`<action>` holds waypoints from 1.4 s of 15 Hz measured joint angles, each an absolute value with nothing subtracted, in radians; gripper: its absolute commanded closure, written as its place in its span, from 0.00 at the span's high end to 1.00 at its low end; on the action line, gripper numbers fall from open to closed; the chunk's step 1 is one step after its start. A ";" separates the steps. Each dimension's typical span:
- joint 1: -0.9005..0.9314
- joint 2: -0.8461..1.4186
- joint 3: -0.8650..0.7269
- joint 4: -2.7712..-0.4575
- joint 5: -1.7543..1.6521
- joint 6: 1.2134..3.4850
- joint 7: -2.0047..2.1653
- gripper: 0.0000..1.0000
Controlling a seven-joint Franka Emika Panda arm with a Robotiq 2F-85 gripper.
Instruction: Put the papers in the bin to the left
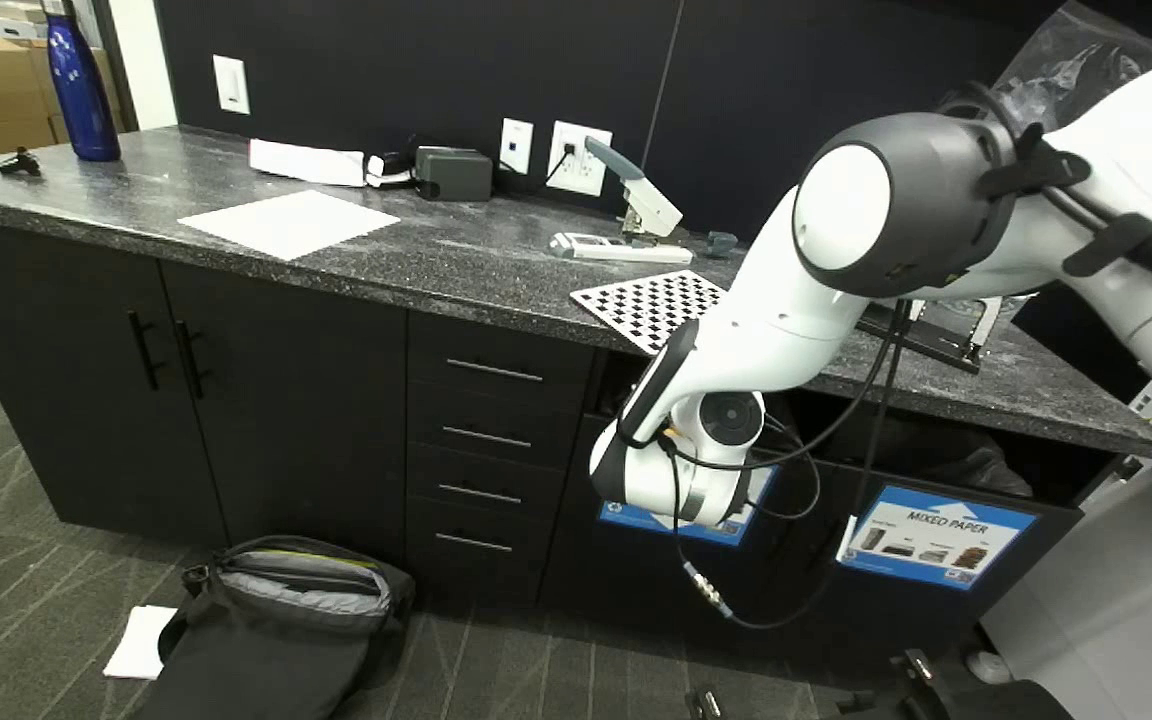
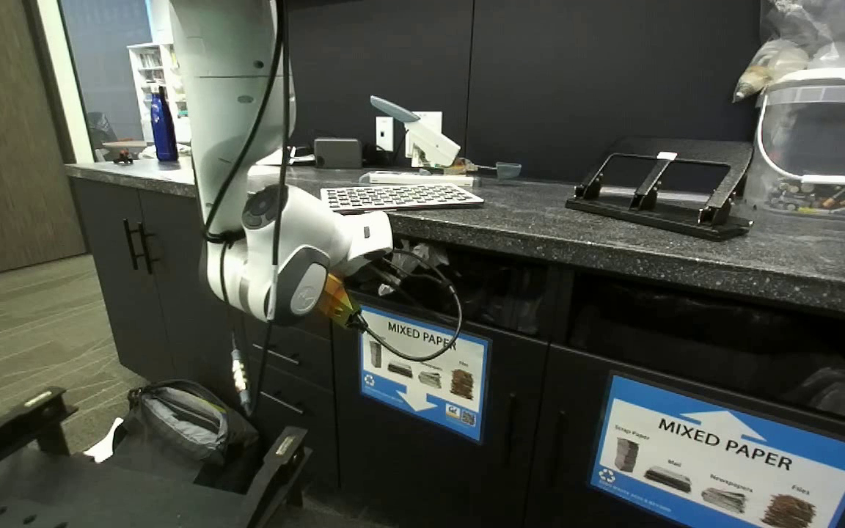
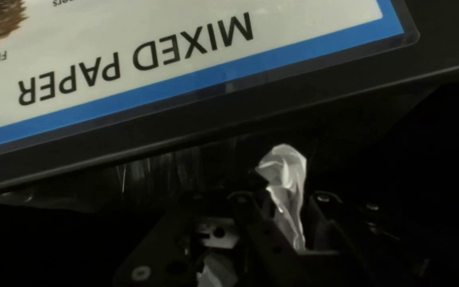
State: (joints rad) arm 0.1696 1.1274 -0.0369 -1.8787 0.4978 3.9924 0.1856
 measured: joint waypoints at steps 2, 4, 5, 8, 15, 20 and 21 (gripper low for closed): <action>0.171 1.139 -0.037 -1.847 0.519 3.962 0.152 0.51; 0.175 1.146 -0.037 -1.822 0.534 3.938 0.126 0.68; 0.177 1.147 -0.037 -1.811 0.540 3.931 0.116 0.74; 0.188 1.149 -0.037 -1.791 0.557 3.918 0.088 0.96; 0.303 1.082 -0.091 -1.885 0.830 3.803 -0.170 1.00; 0.410 0.832 -0.114 -2.136 1.021 3.593 -0.417 1.00; 0.428 0.777 -0.124 -2.180 1.040 3.536 -0.458 1.00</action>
